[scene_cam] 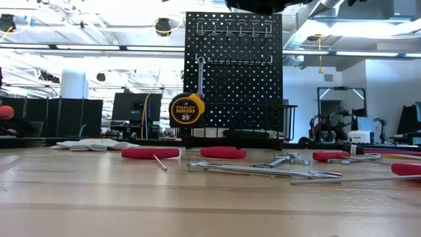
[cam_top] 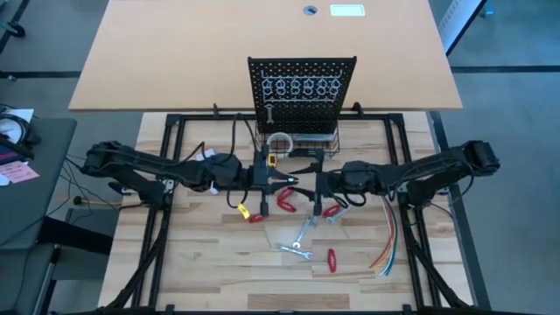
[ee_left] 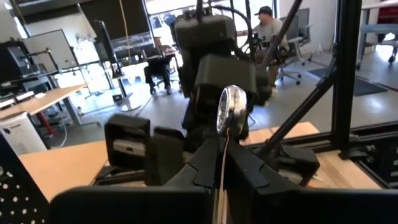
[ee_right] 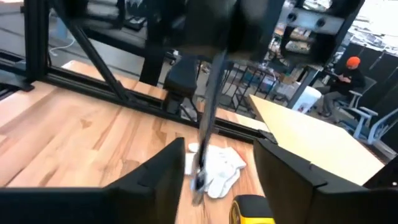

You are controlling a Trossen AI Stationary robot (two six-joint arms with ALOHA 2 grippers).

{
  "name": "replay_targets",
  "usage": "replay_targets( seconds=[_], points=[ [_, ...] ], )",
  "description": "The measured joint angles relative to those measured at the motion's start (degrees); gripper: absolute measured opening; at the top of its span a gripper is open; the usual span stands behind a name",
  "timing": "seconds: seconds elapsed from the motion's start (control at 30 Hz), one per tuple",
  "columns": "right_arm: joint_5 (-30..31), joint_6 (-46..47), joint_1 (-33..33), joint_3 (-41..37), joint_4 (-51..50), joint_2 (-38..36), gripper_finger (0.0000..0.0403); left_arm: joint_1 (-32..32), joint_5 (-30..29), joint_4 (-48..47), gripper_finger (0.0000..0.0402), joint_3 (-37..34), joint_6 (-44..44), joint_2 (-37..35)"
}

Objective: Hang tools onto peg board
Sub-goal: Hang the silver wrench on the peg board

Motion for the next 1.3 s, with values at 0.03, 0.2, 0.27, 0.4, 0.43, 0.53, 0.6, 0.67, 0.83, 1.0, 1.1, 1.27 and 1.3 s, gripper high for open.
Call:
replay_targets(
  seconds=[0.03, 0.2, 0.27, 0.4, 0.43, 0.53, 0.6, 0.67, 0.83, 1.0, 1.1, 1.27, 1.3],
  points=[
    [-0.02, 0.00, 0.00, 0.00, -0.23, 0.00, 0.0168, 0.00, 0.00, 0.23, 0.0013, 0.01, 0.00, -0.02],
    [-0.22, 0.04, -0.24, 0.00, -1.47, 0.02, 0.0088, 0.00, -0.21, 0.33, 0.0015, 0.00, 0.02, 0.00],
    [-0.44, 0.15, -0.35, 0.00, -1.94, 0.00, 0.0055, 0.02, -0.45, 0.51, 0.0015, 0.00, 0.07, 0.00],
    [-0.86, 2.15, -1.02, 0.00, -2.84, 0.00, 0.0015, -0.02, -0.94, 0.40, 0.0017, -0.04, 0.46, 0.04],
    [-1.09, 2.84, -1.34, 0.00, -2.83, 0.00, 0.0016, 0.00, -1.44, 0.30, 0.0019, -0.04, 0.75, 0.00],
    [-4.24, 5.58, -3.25, 0.00, -3.32, 0.00, 0.0021, -0.04, -6.22, -2.54, 0.0030, -0.04, 1.78, -1.02],
    [-6.47, 8.27, -5.16, -0.02, -3.81, 0.02, 0.0018, -0.04, -10.48, -6.33, 0.0041, -0.04, 1.90, -2.43],
    [-8.09, 10.85, -7.21, -0.33, -3.99, 0.07, 0.0016, -0.05, -15.15, -11.50, 0.0050, -0.04, 1.45, -4.61],
    [-12.60, 18.20, -12.84, -3.42, 0.97, 2.43, 0.0016, -0.61, -20.48, -23.39, 0.0062, -0.04, -2.90, -11.03],
    [-20.73, 27.89, -19.30, -3.23, 9.19, 8.87, 0.0016, -0.64, -21.32, -27.51, 0.0063, -0.65, -6.31, -13.50],
    [-24.41, 31.82, -21.69, -1.61, 12.76, 14.45, 0.0016, -0.66, -21.38, -27.14, 0.0063, -0.80, -6.25, -13.28],
    [-26.23, 35.41, -25.07, 1.28, 14.43, 20.18, 0.0016, -0.68, -21.33, -27.47, 0.0063, -0.97, -5.86, -12.68],
    [-26.12, 36.35, -25.54, 1.29, 15.68, 20.91, 0.0016, -0.68, -21.33, -27.26, 0.0063, -0.97, -5.77, -12.62]
  ],
)
